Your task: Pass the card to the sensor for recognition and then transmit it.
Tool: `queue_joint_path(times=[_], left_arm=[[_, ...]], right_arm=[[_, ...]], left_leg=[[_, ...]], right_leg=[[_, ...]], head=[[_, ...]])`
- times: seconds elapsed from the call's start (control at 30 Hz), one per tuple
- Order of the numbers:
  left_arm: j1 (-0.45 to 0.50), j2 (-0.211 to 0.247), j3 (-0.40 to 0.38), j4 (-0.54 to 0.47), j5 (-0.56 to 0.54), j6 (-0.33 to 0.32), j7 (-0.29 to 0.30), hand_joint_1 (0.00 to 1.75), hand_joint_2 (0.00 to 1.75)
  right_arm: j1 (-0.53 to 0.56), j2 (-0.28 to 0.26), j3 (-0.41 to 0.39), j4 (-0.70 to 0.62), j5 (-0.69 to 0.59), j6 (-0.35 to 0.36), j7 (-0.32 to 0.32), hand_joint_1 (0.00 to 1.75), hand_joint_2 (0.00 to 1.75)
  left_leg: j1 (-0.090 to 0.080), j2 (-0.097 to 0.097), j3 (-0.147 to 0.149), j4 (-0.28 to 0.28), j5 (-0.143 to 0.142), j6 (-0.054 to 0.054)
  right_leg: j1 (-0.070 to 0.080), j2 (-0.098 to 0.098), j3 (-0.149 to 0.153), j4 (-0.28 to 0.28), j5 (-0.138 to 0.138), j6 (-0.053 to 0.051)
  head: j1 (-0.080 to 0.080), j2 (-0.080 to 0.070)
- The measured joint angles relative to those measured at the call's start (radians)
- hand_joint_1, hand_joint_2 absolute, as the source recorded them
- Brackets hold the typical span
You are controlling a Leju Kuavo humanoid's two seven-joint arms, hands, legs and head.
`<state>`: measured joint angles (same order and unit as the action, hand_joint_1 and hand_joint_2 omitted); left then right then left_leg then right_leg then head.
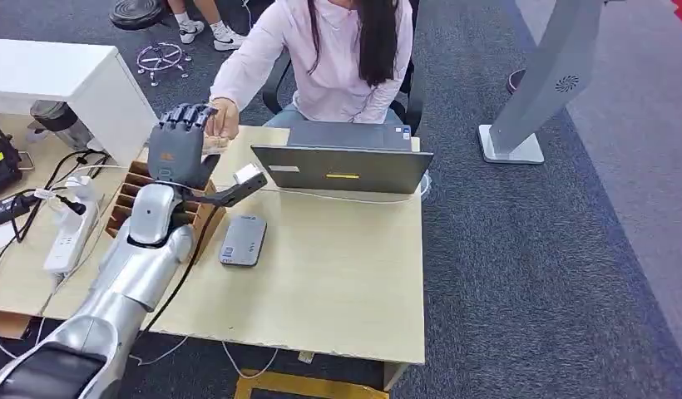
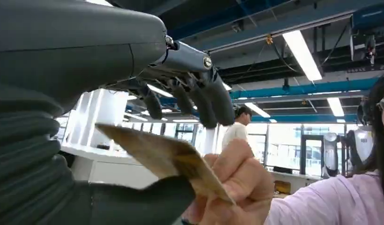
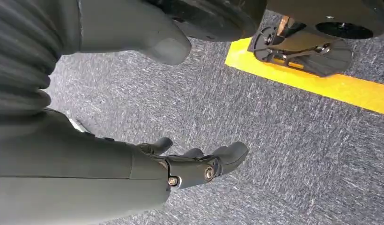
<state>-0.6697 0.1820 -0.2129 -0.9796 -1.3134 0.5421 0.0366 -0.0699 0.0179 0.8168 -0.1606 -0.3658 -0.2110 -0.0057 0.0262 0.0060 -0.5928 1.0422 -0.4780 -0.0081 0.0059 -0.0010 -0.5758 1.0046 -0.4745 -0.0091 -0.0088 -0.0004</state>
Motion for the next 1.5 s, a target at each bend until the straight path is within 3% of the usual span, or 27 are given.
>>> queue_joint_path(times=[0.37, 0.5, 0.8, 1.13, 1.5], left_arm=[[0.0, 0.006, 0.0, 0.013, 0.016, 0.005, -0.01, 1.75, 1.75], [0.017, 0.005, 0.0, 0.01, 0.068, 0.006, -0.05, 1.75, 1.75], [0.274, -0.016, 0.0, -0.16, 0.125, 0.02, -0.081, 1.75, 1.75], [0.362, -0.029, 0.0, -0.182, 0.145, 0.007, -0.081, 1.75, 1.75], [0.338, -0.038, 0.0, -0.104, 0.112, -0.151, -0.015, 1.75, 1.75]], right_arm=[[0.0, 0.0, 0.004, 0.003, 0.0, -0.002, -0.003, 0.0, 1.75], [0.0, 0.0, 0.004, 0.003, -0.01, -0.002, -0.008, 0.0, 1.75], [0.001, 0.0, 0.004, 0.005, -0.033, -0.014, -0.008, 0.0, 1.75], [0.001, 0.0, 0.004, 0.005, -0.036, -0.015, -0.009, 0.0, 1.75], [0.001, 0.0, 0.004, 0.005, -0.043, -0.01, -0.006, 0.0, 1.75]], left_leg=[[0.0, 0.0, 0.0, 0.0, 0.0, 0.0], [0.0, 0.0, 0.0, 0.0, 0.0, 0.0], [-0.002, 0.0, 0.0, -0.002, 0.0, 0.0], [-0.003, 0.0, 0.0, -0.002, 0.0, 0.0], [-0.003, 0.0, 0.0, -0.002, 0.0, 0.0]], right_leg=[[0.0, 0.0, 0.0, 0.0, 0.0, 0.0], [0.0, 0.0, 0.0, 0.0, 0.0, 0.0], [-0.002, 0.001, -0.001, 0.0, -0.001, 0.001], [-0.002, 0.0, 0.0, 0.0, -0.001, 0.001], [-0.002, 0.0, -0.001, 0.0, 0.0, 0.001]], head=[[0.0, 0.0], [0.0, 0.0], [0.0, 0.0], [0.0, 0.0], [0.0, 0.0]])
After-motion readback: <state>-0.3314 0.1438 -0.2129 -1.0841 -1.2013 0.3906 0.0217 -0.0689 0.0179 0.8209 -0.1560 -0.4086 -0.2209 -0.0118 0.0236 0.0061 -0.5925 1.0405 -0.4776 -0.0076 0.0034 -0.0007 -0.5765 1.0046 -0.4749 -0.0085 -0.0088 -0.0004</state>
